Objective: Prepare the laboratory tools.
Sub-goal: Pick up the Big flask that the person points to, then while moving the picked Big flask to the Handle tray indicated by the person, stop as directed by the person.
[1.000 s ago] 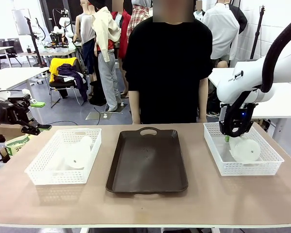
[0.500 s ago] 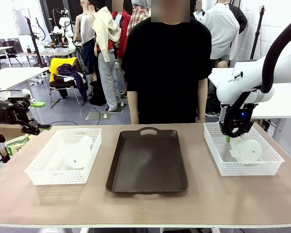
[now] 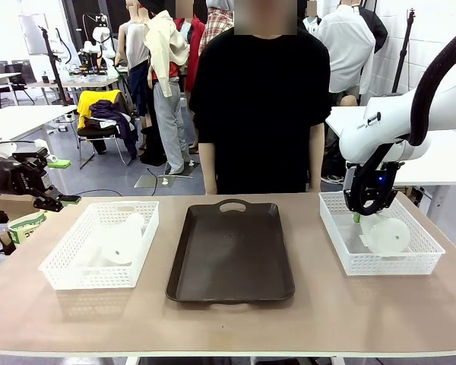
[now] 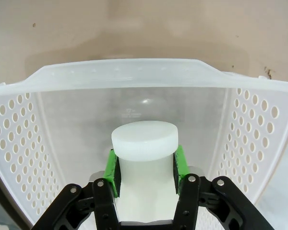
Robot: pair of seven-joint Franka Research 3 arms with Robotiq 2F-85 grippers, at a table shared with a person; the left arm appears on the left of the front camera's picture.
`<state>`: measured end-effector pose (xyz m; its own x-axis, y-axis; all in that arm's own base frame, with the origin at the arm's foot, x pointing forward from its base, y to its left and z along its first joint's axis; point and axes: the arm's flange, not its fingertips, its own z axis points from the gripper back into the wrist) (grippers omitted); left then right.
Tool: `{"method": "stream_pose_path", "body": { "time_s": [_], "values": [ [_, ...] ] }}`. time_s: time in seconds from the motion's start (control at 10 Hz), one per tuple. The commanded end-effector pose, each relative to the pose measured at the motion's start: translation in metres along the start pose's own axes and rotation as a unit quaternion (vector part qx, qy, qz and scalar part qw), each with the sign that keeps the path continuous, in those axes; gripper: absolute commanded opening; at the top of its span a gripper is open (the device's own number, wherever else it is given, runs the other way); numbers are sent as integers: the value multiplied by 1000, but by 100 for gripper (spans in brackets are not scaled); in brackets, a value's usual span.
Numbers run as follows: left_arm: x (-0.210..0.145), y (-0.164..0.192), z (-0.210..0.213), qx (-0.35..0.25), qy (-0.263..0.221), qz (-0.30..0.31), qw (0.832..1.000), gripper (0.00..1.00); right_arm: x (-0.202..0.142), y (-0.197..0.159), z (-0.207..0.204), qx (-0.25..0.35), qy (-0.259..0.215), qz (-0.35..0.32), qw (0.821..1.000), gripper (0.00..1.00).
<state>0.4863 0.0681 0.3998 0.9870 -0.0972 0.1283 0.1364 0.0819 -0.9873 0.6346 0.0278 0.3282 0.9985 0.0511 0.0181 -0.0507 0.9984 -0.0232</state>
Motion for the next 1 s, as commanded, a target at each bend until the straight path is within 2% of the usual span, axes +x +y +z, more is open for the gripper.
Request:
{"method": "stream_pose_path", "body": {
  "time_s": [0.0,0.9],
  "values": [
    [-2,-1,2,7,5,-2,1000,100,0,0,0,0,0,3,1000,0],
    [-2,-1,2,7,5,-2,1000,100,0,0,0,0,0,3,1000,0]
  ]
}}
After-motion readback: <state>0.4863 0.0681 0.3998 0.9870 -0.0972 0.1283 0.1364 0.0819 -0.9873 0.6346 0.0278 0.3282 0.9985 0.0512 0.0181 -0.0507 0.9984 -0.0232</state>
